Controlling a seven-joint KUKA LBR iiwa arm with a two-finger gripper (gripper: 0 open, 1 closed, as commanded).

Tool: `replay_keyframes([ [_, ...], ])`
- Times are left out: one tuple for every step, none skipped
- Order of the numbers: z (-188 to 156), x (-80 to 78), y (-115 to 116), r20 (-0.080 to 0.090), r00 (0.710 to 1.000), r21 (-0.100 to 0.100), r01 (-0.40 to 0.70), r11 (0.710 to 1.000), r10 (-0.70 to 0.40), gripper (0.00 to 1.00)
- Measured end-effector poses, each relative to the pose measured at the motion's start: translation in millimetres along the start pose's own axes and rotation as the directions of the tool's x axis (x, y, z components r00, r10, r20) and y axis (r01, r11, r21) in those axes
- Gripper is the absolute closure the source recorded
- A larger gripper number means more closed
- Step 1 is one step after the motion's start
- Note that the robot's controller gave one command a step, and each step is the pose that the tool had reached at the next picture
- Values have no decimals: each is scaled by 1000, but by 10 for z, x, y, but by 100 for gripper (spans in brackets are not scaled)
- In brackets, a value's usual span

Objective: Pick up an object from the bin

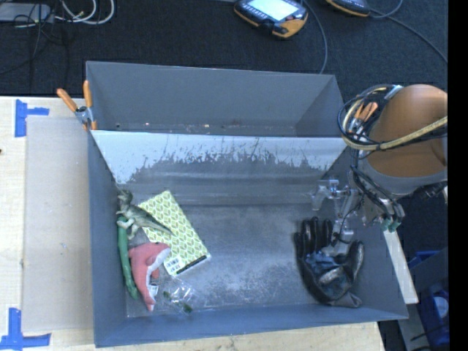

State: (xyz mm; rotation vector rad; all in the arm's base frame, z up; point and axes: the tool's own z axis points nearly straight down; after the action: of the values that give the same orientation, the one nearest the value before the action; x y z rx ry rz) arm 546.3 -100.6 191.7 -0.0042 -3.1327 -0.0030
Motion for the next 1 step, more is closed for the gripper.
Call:
replay_keyframes([
  [-44,-16,3,8,1000,2,3,1000,-3,0],
])
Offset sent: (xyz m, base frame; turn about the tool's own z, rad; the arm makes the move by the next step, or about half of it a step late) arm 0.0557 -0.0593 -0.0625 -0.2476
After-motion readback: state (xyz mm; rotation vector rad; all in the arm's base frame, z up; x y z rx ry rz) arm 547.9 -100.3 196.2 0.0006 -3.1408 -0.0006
